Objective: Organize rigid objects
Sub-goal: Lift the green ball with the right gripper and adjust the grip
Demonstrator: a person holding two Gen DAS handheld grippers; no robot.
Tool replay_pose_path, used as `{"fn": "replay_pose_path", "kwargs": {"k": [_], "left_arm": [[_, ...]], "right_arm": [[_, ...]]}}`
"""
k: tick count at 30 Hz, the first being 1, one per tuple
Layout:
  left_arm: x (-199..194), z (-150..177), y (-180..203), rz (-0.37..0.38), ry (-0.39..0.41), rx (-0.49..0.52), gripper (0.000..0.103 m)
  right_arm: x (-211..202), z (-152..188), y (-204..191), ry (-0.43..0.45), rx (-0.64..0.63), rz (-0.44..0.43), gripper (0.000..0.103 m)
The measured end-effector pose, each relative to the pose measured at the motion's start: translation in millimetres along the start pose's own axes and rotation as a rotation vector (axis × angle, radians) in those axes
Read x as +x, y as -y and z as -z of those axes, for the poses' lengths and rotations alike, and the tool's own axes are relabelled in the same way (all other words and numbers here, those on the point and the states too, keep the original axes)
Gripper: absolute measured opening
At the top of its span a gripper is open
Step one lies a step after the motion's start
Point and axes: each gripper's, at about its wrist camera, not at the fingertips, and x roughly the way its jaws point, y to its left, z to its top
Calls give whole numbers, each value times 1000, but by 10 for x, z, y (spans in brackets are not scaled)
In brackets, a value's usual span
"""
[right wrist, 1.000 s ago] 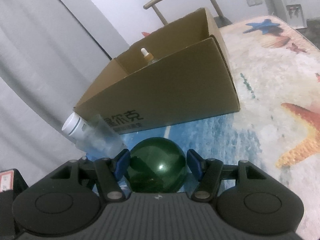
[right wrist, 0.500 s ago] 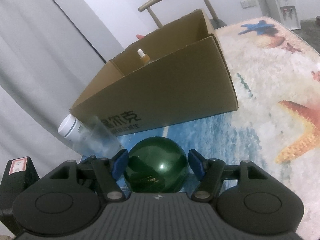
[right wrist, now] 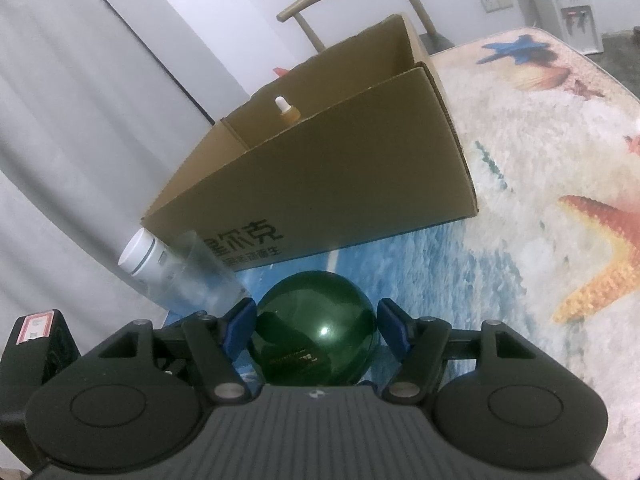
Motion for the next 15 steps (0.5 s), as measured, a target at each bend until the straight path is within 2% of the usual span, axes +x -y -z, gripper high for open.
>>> {"fn": "replay_pose_path", "kwargs": {"k": [15], "left_arm": [[-5,-17,3,-3,-5,-9,80]], "right_arm": [[28,38,-27,7,-15,1,74]]}}
